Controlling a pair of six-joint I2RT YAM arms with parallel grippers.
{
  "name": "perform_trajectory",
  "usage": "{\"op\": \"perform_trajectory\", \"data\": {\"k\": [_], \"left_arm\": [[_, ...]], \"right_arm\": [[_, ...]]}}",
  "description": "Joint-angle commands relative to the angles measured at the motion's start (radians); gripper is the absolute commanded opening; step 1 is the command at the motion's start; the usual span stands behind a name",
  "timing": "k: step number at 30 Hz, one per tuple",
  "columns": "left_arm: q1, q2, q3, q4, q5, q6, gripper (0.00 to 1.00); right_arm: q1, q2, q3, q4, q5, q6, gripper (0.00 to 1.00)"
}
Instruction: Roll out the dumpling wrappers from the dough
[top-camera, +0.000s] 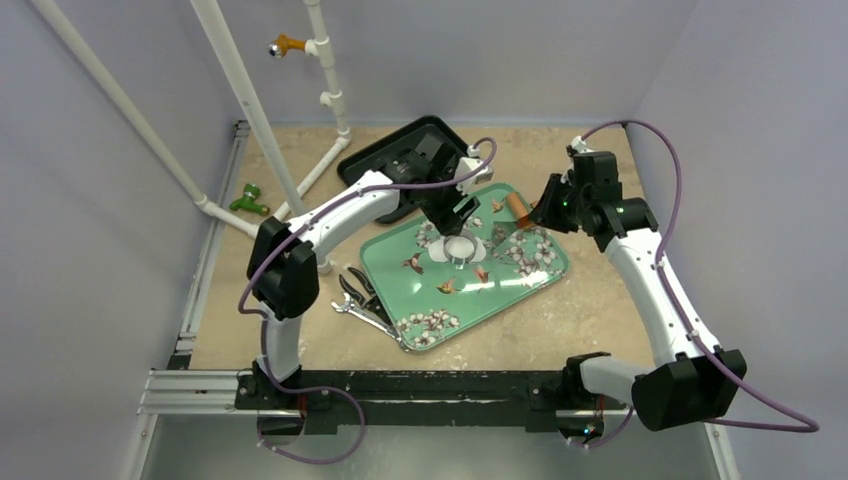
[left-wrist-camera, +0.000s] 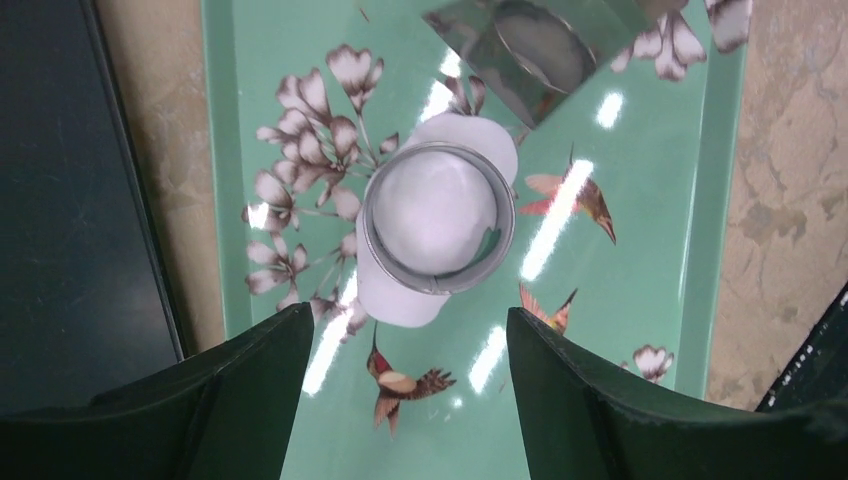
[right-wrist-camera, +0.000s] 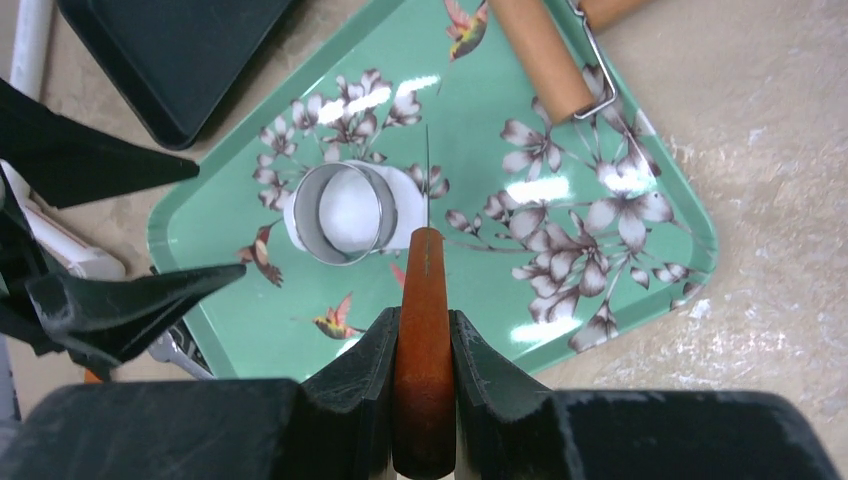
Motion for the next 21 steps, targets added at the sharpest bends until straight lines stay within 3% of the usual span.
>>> {"op": "perform_trajectory", "data": {"k": [1, 7, 9, 12, 18, 21], "left_arm": [[-0.008, 0.040, 0.037, 0.100, -0.052, -0.086, 0.68], [-0.027, 0.102, -0.006, 0.187, -0.093, -0.125, 0.60], [-0.034, 0.114, 0.016, 0.174, -0.078, -0.132, 0.53], [-0.052, 0.100, 0.020, 0.161, -0.045, -0.133, 0.52], [-0.072, 0.125, -0.009, 0.189, -0.166, -0.057, 0.54], [-0.070, 0.144, 0.011, 0.198, -0.198, -0.019, 0.47]], "right_arm": [[0.002, -0.020, 0.000, -0.048, -0.021, -0.029, 0.00], [0.001, -0.026, -0.008, -0.043, -0.066, -0.043, 0.00], [0.001, -0.020, -0.016, -0.014, -0.092, -0.039, 0.00], [0.001, -0.001, -0.015, -0.006, -0.113, -0.036, 0.00], [0.001, 0.011, -0.023, 0.013, -0.131, -0.054, 0.00], [0.002, 0.028, -0.025, 0.022, -0.117, -0.070, 0.00]]}}
